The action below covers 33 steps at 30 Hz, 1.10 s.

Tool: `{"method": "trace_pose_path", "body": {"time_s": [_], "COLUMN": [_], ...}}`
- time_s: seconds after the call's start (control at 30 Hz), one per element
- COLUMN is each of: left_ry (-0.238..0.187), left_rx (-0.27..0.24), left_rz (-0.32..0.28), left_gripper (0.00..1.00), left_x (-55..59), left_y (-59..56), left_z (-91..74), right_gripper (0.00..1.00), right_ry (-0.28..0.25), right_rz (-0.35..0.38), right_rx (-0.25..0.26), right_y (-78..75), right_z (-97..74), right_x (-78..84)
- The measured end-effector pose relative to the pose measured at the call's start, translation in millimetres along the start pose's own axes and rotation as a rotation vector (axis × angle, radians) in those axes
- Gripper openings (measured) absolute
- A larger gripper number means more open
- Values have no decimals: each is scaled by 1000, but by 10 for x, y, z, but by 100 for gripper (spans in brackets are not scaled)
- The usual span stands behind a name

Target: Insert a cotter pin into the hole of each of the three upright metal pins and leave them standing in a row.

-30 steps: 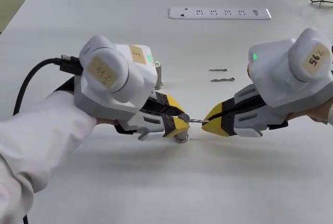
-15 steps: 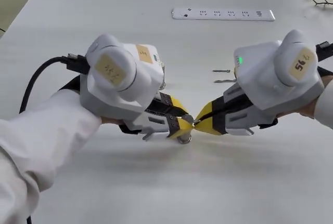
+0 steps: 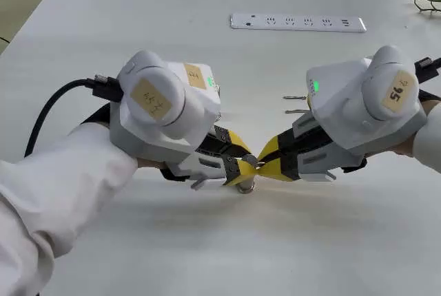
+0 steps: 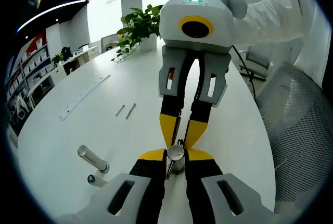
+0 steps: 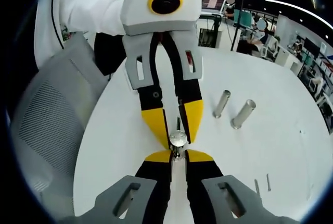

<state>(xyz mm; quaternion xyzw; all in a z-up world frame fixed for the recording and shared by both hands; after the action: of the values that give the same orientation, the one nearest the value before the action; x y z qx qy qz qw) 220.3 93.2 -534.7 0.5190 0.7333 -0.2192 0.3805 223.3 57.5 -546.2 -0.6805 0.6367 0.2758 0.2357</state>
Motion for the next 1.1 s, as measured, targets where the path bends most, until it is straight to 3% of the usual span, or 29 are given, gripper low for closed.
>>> {"method": "trace_pose_path", "body": {"time_s": [0.1, 0.23, 0.4, 0.6, 0.77, 0.87, 0.97, 1.1], "left_ry": [-23, -29, -70, -57, -76, -125, -153, -152], "left_rx": [-43, -47, -20, -45, -90, -125, -119, -121], "left_rz": [-15, -35, -133, -197, -257, -281, -316, -318], "left_gripper": [19, 33, 49, 73, 80, 93, 96, 99], "left_x": [-5, 27, 120, 318, 399, 346, 322, 361], "left_y": [61, 55, -76, -211, -230, -206, -239, -293], "left_z": [-28, -98, -181, -254, -322, -393, -475, -530], "right_gripper": [10, 11, 19, 20, 22, 22, 22, 22], "right_ry": [-16, -19, -50, -98, -117, -134, -140, -148], "right_rz": [13, 26, 53, 112, 138, 161, 179, 197], "right_rx": [4, 14, 51, 66, 73, 74, 85, 97], "right_y": [-2, 14, 9, 21, 53, 80, 85, 72], "right_z": [-18, -37, -65, -94, -65, -25, 34, 85], "right_x": [-16, -6, -18, -51, -86, -105, -106, -120]}}
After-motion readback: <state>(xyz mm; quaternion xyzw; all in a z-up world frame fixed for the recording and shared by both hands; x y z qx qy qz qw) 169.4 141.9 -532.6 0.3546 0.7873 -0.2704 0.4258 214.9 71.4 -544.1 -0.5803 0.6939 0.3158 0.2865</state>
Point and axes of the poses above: the centre of the closed fingertips' face, and the gripper's own axes: z roughly forward along the fingers, y roughly to its left, x roughly out of its underside, the point moved 3 cm from there along -z, roughly backward along the fingers, and after that the axes turned 6 degrees about -x, right-handed, at the moved point
